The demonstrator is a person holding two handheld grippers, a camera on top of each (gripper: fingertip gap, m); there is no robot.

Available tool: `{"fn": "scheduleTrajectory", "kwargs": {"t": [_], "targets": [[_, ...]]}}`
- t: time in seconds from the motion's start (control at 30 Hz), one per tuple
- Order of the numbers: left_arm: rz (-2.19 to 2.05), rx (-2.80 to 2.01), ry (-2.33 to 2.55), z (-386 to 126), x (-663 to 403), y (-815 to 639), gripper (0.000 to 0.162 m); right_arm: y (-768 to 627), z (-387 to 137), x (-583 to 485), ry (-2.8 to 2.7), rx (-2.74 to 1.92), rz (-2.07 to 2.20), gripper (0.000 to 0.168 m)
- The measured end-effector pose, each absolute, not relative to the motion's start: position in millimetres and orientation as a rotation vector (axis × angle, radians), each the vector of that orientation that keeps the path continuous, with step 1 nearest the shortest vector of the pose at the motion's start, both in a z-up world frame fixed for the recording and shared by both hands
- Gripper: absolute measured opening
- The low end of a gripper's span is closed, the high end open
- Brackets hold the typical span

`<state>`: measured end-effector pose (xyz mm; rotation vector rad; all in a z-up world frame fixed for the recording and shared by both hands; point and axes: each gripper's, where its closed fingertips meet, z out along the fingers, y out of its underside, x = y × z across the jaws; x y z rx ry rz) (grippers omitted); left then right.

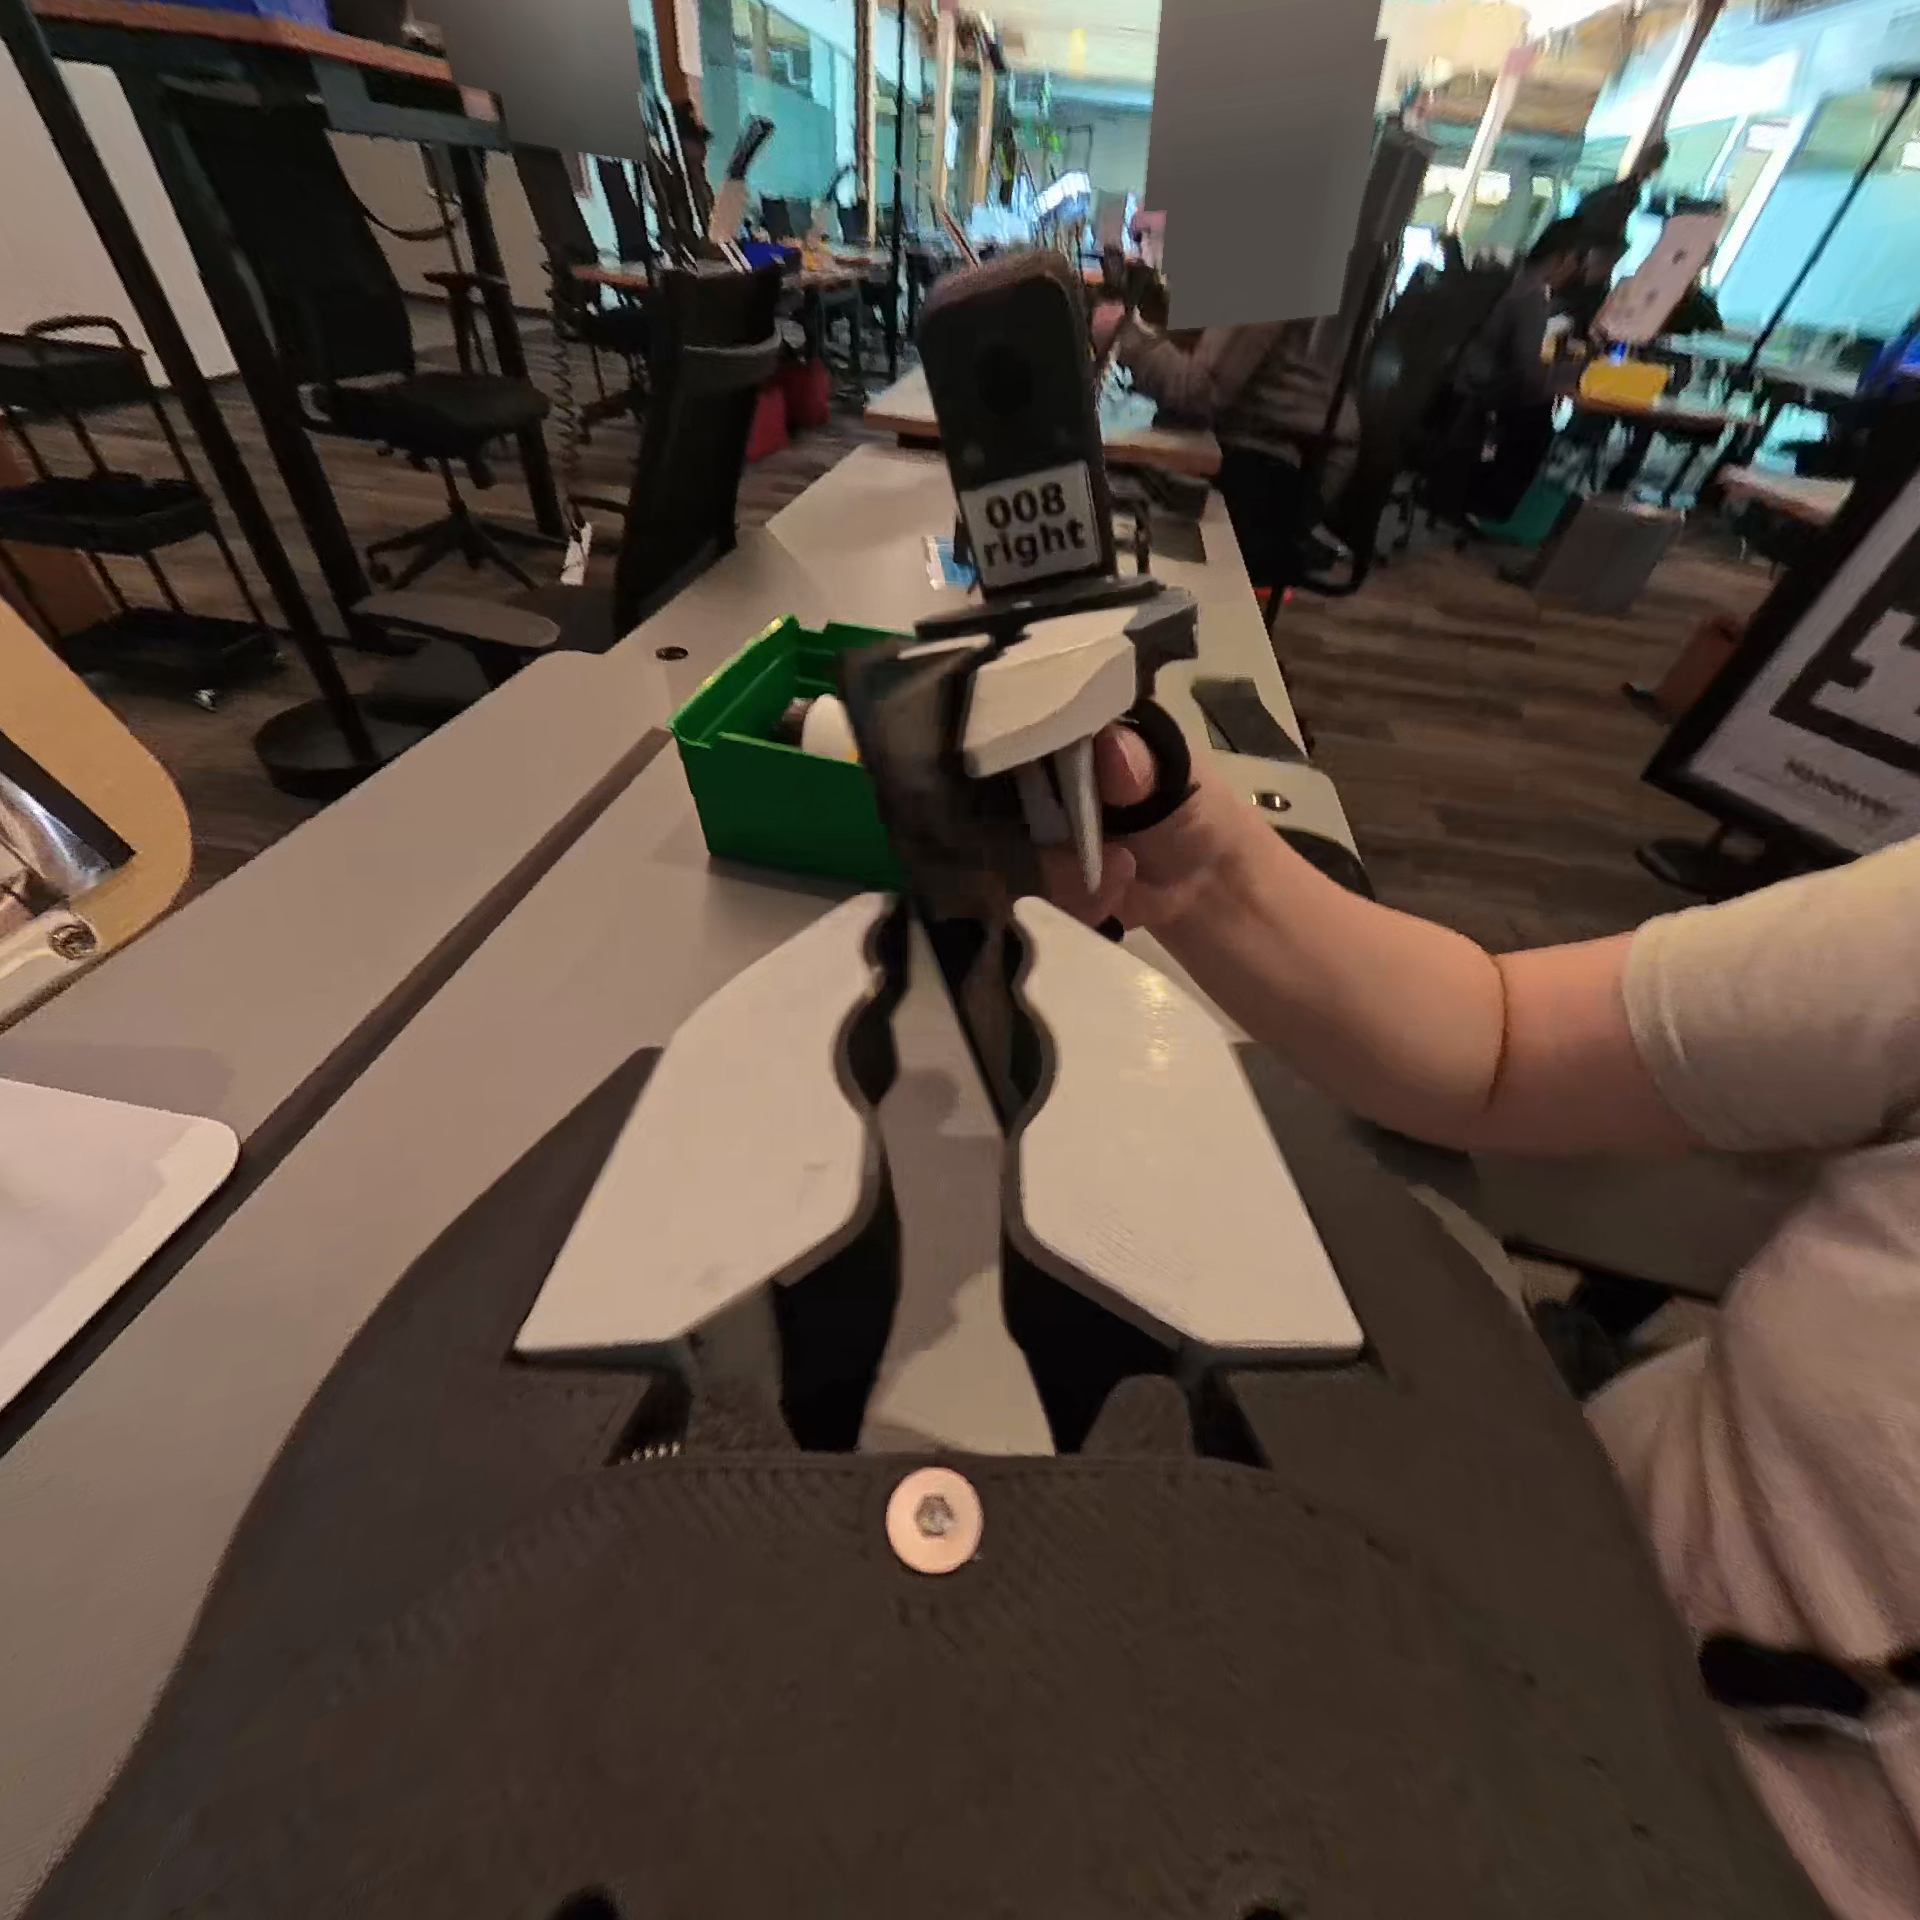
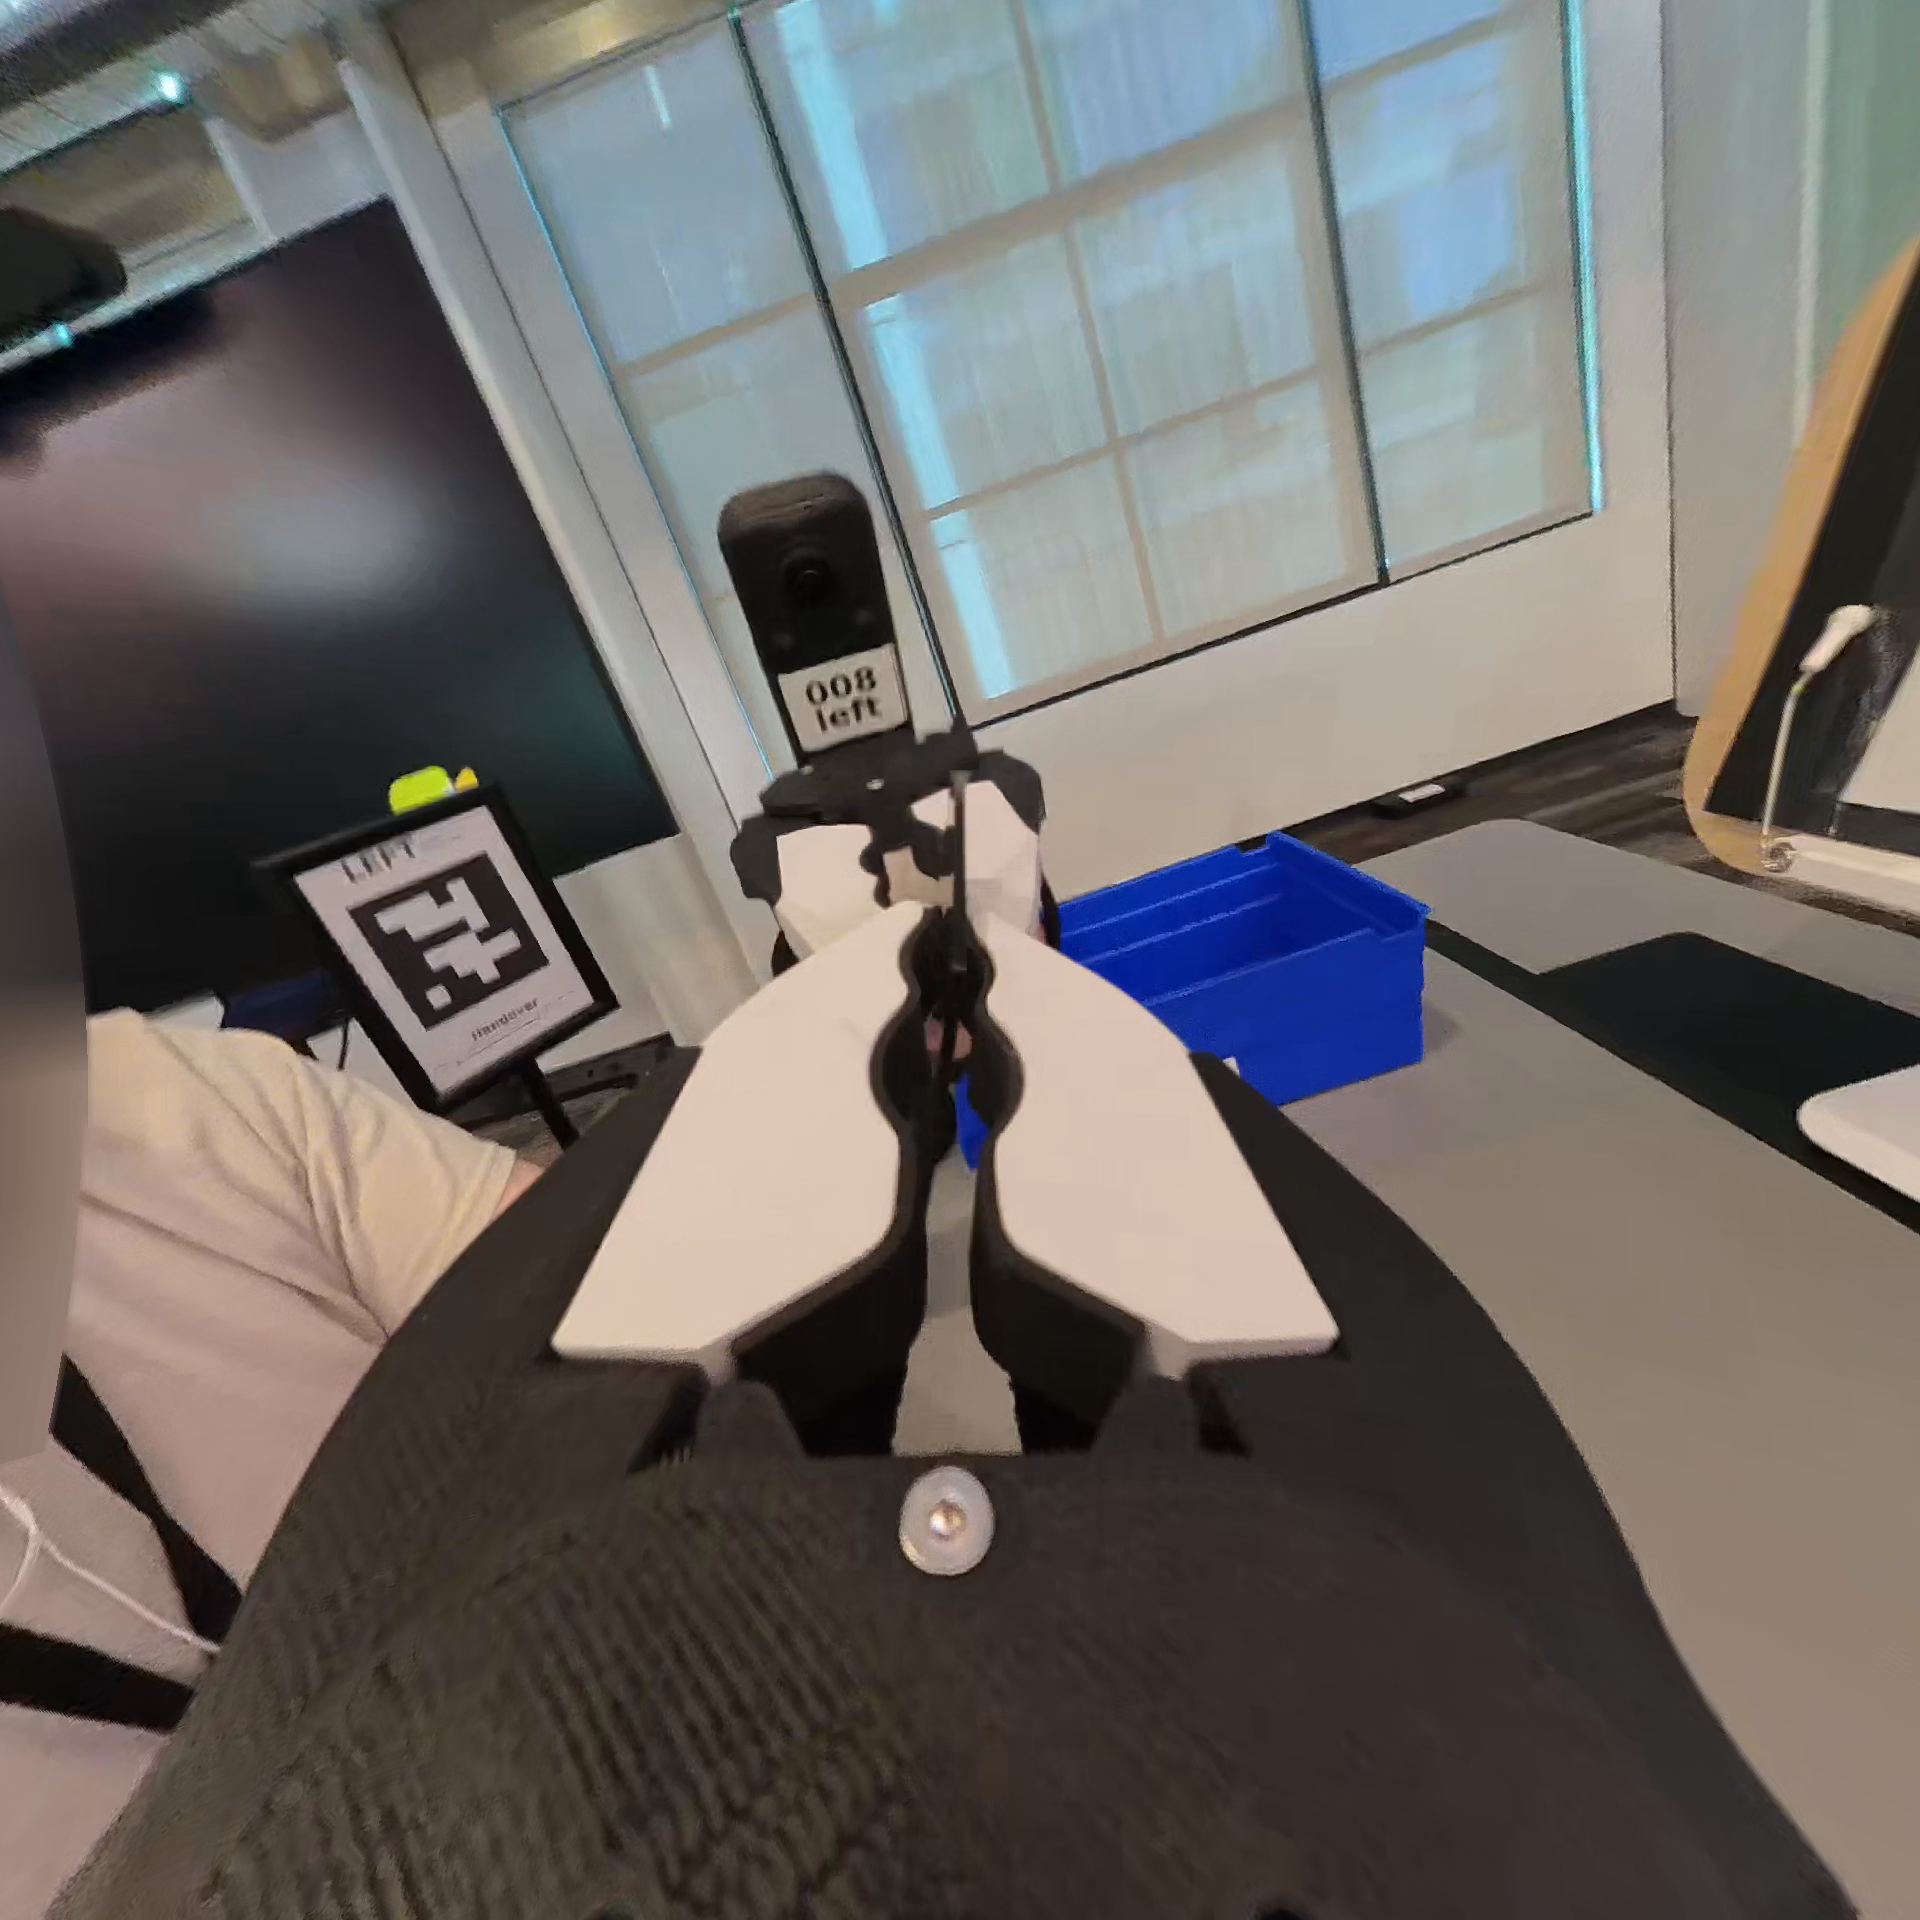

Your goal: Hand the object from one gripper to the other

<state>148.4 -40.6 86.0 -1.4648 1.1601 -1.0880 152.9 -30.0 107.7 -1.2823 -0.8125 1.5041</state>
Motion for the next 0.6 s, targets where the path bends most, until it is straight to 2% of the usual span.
{"fn": "scheduleTrajectory", "kwargs": {"t": [0.07,0.1,0.17,0.33,0.43,0.47,0.53,0.6], "targets": [[-1.116,-1.479,1.099,86.6,148.8,-34.3,0.053,-24.8,122.3,170.9,-0.701,-1.214,1.587,0.003],[-1.121,-1.517,1.106,80.9,148.4,-32.7,0.060,-19.6,125.2,180.2,-0.653,-1.203,1.597,0.003],[-1.170,-1.564,1.114,73.2,148.2,-32.8,0.063,-14.2,129.7,196.0,-0.602,-1.169,1.622,0.003],[-1.473,-1.529,1.131,80.6,161.0,-55.3,0.052,-7.9,136.5,219.3,-0.560,-1.107,1.602,0.003],[-1.375,-1.624,1.213,58.3,174.0,-57.4,0.054,-7.7,137.5,222.4,-0.564,-1.101,1.570,0.003],[-1.316,-1.646,1.236,50.7,178.1,-55.0,0.049,-8.3,138.1,222.0,-0.567,-1.097,1.571,0.003],[-1.230,-1.658,1.295,39.9,183.4,-51.7,0.002,-10.4,139.6,220.1,-0.580,-1.078,1.563,0.003],[-1.157,-1.689,1.281,36.7,182.6,-41.5,0.002,-15.0,142.2,217.4,-0.626,-1.042,1.488,0.005]]}}
